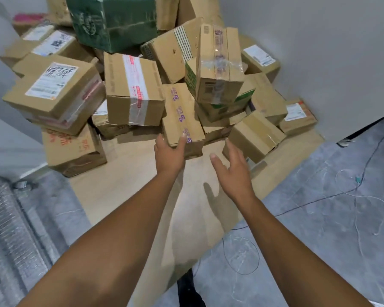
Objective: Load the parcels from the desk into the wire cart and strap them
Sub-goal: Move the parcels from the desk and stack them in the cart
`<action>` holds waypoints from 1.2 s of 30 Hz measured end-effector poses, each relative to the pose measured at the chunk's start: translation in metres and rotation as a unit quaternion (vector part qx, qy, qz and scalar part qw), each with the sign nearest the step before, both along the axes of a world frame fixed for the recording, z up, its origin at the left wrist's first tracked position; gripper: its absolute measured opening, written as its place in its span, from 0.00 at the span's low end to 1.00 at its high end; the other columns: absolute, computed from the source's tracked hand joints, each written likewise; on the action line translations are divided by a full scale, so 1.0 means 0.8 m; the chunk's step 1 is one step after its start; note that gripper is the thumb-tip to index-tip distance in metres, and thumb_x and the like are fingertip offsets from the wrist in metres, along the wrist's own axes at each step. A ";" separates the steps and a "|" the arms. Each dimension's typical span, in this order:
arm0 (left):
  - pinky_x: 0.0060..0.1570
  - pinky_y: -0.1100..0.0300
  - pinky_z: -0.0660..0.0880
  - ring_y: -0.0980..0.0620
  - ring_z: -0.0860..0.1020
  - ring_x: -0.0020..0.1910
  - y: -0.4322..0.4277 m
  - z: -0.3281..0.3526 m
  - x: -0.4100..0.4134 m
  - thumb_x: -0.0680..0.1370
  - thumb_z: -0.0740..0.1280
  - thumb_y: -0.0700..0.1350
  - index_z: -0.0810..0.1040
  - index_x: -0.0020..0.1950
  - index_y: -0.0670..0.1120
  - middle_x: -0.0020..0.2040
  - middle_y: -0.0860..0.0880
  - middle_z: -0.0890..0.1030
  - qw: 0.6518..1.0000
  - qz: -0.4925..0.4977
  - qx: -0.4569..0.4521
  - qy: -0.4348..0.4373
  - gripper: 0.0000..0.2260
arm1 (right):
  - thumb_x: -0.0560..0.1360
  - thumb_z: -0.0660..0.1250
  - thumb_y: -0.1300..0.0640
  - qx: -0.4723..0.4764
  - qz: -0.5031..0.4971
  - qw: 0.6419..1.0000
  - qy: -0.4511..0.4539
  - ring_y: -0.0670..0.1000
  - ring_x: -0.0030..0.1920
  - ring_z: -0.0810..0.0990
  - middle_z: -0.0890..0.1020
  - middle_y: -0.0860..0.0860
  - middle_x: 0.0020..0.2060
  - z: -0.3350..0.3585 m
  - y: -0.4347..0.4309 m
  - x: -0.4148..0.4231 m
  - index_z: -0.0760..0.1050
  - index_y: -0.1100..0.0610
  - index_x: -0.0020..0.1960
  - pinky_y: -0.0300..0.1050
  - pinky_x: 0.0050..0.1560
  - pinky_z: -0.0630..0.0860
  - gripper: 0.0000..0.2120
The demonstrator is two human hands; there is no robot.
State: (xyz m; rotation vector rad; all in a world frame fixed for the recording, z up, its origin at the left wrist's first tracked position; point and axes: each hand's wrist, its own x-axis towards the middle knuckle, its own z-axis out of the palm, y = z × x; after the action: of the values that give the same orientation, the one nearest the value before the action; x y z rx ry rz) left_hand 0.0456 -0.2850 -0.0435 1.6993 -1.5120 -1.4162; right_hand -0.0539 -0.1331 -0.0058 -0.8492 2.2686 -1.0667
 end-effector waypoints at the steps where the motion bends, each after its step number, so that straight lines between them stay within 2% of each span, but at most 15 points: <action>1: 0.67 0.48 0.73 0.44 0.72 0.74 -0.008 -0.005 -0.007 0.78 0.69 0.65 0.61 0.80 0.51 0.76 0.47 0.71 1.000 0.005 0.014 0.008 0.36 | 0.82 0.64 0.39 -0.007 0.000 1.000 -0.011 0.51 0.80 0.62 0.62 0.49 0.81 -0.006 -0.008 -0.007 0.58 0.45 0.83 0.50 0.73 0.67 0.33; 6: 0.67 0.48 0.76 0.47 0.76 0.68 -0.005 -0.025 -0.006 0.81 0.68 0.58 0.66 0.75 0.54 0.70 0.51 0.77 0.998 0.008 0.040 0.044 0.25 | 0.80 0.64 0.35 -0.019 0.005 0.997 -0.080 0.46 0.77 0.65 0.62 0.45 0.81 -0.032 -0.032 -0.022 0.57 0.41 0.82 0.37 0.61 0.64 0.34; 10: 0.69 0.47 0.74 0.49 0.74 0.70 0.025 -0.014 0.014 0.82 0.68 0.54 0.64 0.78 0.55 0.73 0.51 0.74 0.998 -0.024 0.033 0.046 0.26 | 0.80 0.65 0.36 -0.015 -0.009 0.992 -0.124 0.49 0.77 0.66 0.63 0.47 0.80 -0.037 -0.045 -0.016 0.60 0.43 0.82 0.43 0.62 0.66 0.34; 14: 0.68 0.47 0.76 0.50 0.75 0.69 0.068 -0.006 0.055 0.82 0.68 0.53 0.62 0.79 0.57 0.72 0.52 0.74 0.995 -0.080 0.030 0.053 0.27 | 0.80 0.65 0.37 -0.002 -0.019 0.981 -0.194 0.51 0.75 0.70 0.67 0.50 0.78 -0.041 -0.045 0.000 0.59 0.46 0.82 0.40 0.57 0.72 0.35; 16: 0.69 0.48 0.75 0.50 0.74 0.70 0.090 -0.006 0.076 0.81 0.69 0.54 0.57 0.83 0.56 0.74 0.51 0.72 0.992 -0.105 0.057 0.044 0.34 | 0.80 0.67 0.38 0.016 -0.010 0.973 -0.228 0.51 0.70 0.76 0.72 0.51 0.75 -0.041 -0.035 0.010 0.60 0.47 0.81 0.41 0.54 0.75 0.35; 18: 0.68 0.49 0.75 0.51 0.74 0.68 0.110 -0.006 0.095 0.80 0.70 0.55 0.52 0.84 0.58 0.74 0.49 0.70 0.989 -0.120 0.083 0.034 0.38 | 0.79 0.69 0.40 0.019 0.006 0.970 -0.241 0.47 0.62 0.82 0.78 0.50 0.69 -0.044 -0.019 0.022 0.65 0.47 0.78 0.40 0.52 0.79 0.31; 20: 0.66 0.50 0.76 0.52 0.76 0.65 0.128 -0.008 0.114 0.79 0.70 0.55 0.59 0.81 0.62 0.70 0.47 0.71 0.988 -0.122 0.081 0.051 0.34 | 0.79 0.71 0.42 0.004 0.006 0.972 -0.237 0.42 0.56 0.84 0.81 0.48 0.64 -0.046 -0.001 0.036 0.70 0.47 0.75 0.35 0.48 0.80 0.27; 22: 0.64 0.51 0.78 0.53 0.77 0.65 0.146 -0.002 0.134 0.75 0.70 0.60 0.64 0.77 0.62 0.68 0.48 0.72 0.987 -0.093 0.086 0.102 0.31 | 0.76 0.73 0.41 -0.005 0.006 0.969 -0.245 0.39 0.52 0.85 0.81 0.48 0.62 -0.043 0.018 0.054 0.72 0.46 0.73 0.34 0.45 0.81 0.28; 23: 0.63 0.53 0.79 0.53 0.78 0.65 0.155 0.001 0.144 0.73 0.71 0.63 0.65 0.74 0.60 0.68 0.50 0.73 0.984 -0.073 0.091 0.134 0.32 | 0.74 0.73 0.38 -0.006 0.012 0.968 -0.252 0.40 0.52 0.85 0.81 0.48 0.63 -0.041 0.027 0.065 0.72 0.45 0.73 0.35 0.46 0.82 0.30; 25: 0.59 0.56 0.81 0.55 0.80 0.64 0.173 0.006 0.165 0.70 0.72 0.66 0.65 0.68 0.59 0.67 0.52 0.75 0.975 -0.030 0.103 0.194 0.31 | 0.71 0.73 0.35 -0.003 0.028 0.963 -0.267 0.44 0.56 0.85 0.80 0.48 0.64 -0.036 0.044 0.090 0.71 0.42 0.73 0.45 0.54 0.84 0.33; 27: 0.62 0.53 0.80 0.53 0.79 0.66 0.192 0.009 0.187 0.70 0.73 0.65 0.65 0.67 0.59 0.68 0.50 0.75 0.970 -0.004 0.109 0.217 0.31 | 0.70 0.73 0.33 -0.001 0.039 0.959 -0.279 0.48 0.60 0.84 0.78 0.50 0.66 -0.030 0.058 0.116 0.70 0.39 0.72 0.53 0.60 0.83 0.33; 31: 0.71 0.46 0.74 0.55 0.74 0.71 0.226 0.008 0.239 0.75 0.73 0.62 0.59 0.79 0.60 0.74 0.53 0.72 0.970 0.036 0.097 0.219 0.36 | 0.72 0.73 0.35 0.015 0.097 0.951 -0.293 0.45 0.61 0.82 0.78 0.48 0.66 -0.021 0.068 0.165 0.69 0.37 0.72 0.54 0.63 0.81 0.31; 36: 0.74 0.45 0.71 0.56 0.72 0.73 0.247 0.010 0.309 0.77 0.71 0.61 0.58 0.81 0.63 0.75 0.57 0.71 0.967 0.103 0.071 0.221 0.35 | 0.79 0.71 0.43 0.048 0.192 0.945 -0.261 0.41 0.61 0.81 0.78 0.46 0.67 -0.016 0.057 0.231 0.67 0.38 0.75 0.47 0.64 0.80 0.26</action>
State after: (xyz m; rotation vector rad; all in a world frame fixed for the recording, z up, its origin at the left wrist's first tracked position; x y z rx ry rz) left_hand 0.2927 -0.0878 -0.0354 1.4391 -0.9831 -1.6808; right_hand 0.1306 -0.0872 -0.0184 -0.8083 1.6186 -0.8641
